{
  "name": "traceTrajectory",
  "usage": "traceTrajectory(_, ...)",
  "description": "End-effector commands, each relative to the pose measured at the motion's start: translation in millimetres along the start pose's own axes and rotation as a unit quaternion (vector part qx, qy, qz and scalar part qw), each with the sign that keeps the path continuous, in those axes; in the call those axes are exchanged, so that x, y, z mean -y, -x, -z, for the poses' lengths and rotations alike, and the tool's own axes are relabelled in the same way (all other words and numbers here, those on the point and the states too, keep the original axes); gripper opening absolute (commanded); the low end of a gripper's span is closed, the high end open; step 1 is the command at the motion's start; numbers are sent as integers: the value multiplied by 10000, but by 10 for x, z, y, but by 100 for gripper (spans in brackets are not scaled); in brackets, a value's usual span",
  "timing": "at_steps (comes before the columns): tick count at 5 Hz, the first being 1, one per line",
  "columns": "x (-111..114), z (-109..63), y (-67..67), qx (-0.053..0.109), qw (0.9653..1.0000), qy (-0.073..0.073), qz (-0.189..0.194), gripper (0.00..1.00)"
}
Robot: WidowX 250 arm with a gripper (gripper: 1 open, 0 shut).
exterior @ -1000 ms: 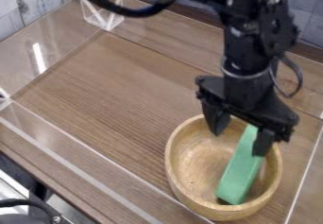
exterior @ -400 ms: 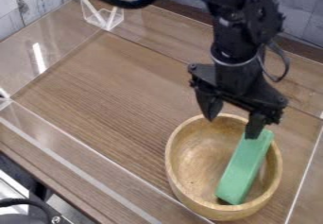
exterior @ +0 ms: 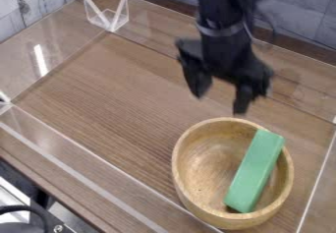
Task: Put green object into wooden bowl
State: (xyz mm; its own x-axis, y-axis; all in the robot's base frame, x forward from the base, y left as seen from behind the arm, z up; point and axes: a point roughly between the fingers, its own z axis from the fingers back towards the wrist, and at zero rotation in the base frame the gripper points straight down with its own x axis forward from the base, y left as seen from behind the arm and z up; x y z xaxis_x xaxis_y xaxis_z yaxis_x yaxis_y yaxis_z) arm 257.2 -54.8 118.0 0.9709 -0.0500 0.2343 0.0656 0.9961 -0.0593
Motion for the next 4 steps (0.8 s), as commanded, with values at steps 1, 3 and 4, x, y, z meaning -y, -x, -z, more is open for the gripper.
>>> traceTrajectory(1, 153, -102, -266, 272, 9994, 62, 212, 100)
traceTrajectory(3, 218, -49, -387, 228, 9987, 129, 436, 100)
traceTrajectory(4, 132, -32, -353, 155, 9988, 141, 439, 100)
